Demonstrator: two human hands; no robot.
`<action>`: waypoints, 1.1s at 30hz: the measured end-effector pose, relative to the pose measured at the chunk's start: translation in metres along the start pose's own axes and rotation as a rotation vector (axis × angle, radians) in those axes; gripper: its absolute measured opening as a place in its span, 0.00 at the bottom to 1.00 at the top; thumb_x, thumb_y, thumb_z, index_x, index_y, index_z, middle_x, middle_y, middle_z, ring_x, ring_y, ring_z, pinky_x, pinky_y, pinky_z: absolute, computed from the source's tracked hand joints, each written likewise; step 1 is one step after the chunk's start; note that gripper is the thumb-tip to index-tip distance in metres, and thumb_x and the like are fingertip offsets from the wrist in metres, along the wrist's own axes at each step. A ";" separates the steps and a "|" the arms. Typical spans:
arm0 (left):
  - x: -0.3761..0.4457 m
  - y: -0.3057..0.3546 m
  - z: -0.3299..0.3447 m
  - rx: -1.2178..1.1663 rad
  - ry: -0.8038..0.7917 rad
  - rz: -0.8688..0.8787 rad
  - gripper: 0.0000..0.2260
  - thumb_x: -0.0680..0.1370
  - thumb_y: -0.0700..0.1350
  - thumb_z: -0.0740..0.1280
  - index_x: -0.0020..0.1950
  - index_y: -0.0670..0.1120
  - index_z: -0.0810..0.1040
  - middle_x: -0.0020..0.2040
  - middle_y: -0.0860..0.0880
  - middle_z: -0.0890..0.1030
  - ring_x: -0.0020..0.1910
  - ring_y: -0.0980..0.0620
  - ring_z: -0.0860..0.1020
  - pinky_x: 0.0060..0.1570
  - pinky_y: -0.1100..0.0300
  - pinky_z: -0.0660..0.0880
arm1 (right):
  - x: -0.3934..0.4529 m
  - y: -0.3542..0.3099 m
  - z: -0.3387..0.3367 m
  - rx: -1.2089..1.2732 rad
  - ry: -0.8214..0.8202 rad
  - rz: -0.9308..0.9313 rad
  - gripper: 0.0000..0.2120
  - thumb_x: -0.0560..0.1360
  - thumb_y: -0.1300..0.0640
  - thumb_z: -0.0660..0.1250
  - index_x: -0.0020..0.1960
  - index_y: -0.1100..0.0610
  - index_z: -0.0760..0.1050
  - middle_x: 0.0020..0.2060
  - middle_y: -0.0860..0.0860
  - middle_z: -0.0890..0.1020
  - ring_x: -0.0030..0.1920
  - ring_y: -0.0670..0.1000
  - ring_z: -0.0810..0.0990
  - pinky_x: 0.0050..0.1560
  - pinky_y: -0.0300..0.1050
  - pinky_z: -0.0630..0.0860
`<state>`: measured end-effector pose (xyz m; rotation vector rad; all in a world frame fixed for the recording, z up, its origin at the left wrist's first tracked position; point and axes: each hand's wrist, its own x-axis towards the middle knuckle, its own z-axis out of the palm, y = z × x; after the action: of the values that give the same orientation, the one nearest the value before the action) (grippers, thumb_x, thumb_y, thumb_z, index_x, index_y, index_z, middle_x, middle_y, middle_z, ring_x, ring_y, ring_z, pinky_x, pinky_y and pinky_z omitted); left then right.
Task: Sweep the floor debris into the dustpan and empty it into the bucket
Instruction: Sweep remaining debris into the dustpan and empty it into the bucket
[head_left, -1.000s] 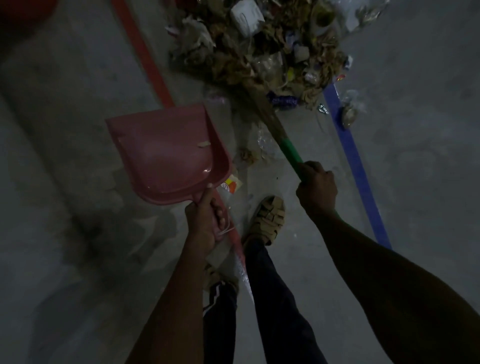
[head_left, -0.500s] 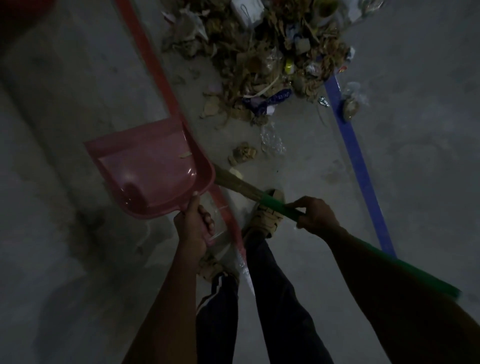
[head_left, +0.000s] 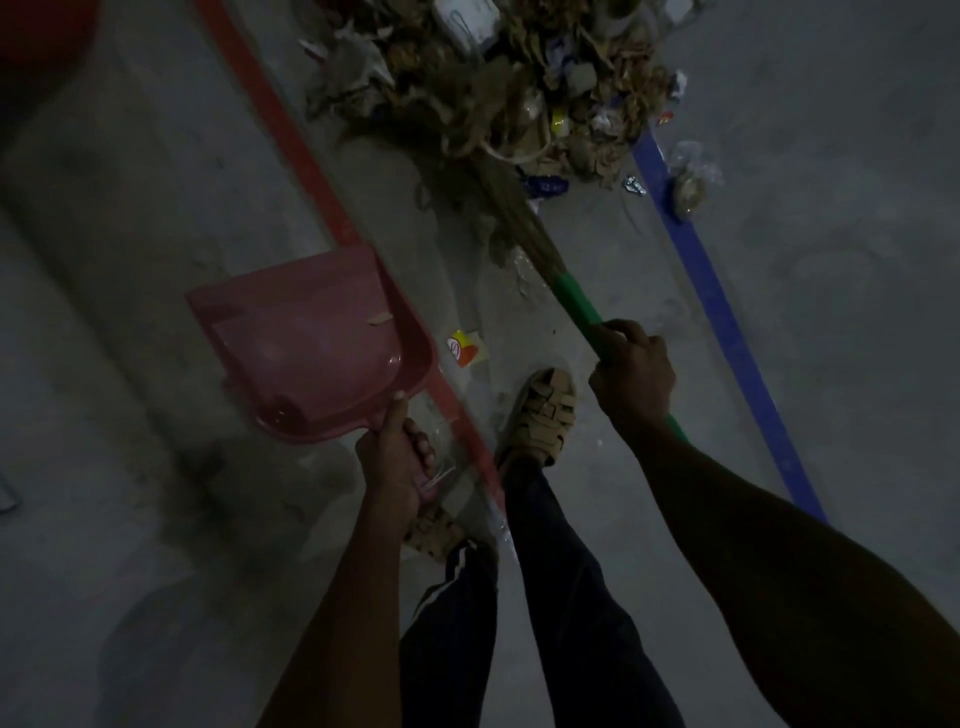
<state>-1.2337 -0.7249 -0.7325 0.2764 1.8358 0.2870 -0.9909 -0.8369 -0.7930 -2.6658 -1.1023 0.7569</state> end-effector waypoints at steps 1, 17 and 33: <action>0.001 0.002 0.003 0.005 -0.010 0.002 0.20 0.78 0.53 0.70 0.32 0.46 0.68 0.22 0.49 0.69 0.17 0.54 0.66 0.22 0.68 0.61 | 0.001 -0.002 0.001 0.022 0.020 -0.015 0.28 0.69 0.67 0.67 0.67 0.51 0.77 0.63 0.52 0.78 0.50 0.59 0.74 0.38 0.47 0.73; 0.004 0.109 0.058 0.281 -0.163 0.170 0.21 0.75 0.55 0.73 0.27 0.49 0.70 0.24 0.48 0.70 0.20 0.51 0.66 0.28 0.61 0.62 | 0.024 0.003 -0.064 0.189 0.294 0.090 0.21 0.72 0.66 0.70 0.65 0.56 0.77 0.61 0.55 0.79 0.56 0.57 0.76 0.49 0.50 0.76; 0.037 0.323 0.149 0.916 -0.527 0.221 0.19 0.78 0.52 0.72 0.33 0.43 0.70 0.23 0.47 0.69 0.18 0.52 0.65 0.20 0.65 0.62 | 0.073 -0.128 -0.025 0.349 0.246 1.201 0.26 0.68 0.62 0.69 0.66 0.56 0.76 0.57 0.58 0.76 0.51 0.65 0.77 0.45 0.52 0.75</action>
<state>-1.0869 -0.4004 -0.6983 1.0794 1.2995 -0.4699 -1.0134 -0.6936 -0.7580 -2.7598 0.7457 0.6044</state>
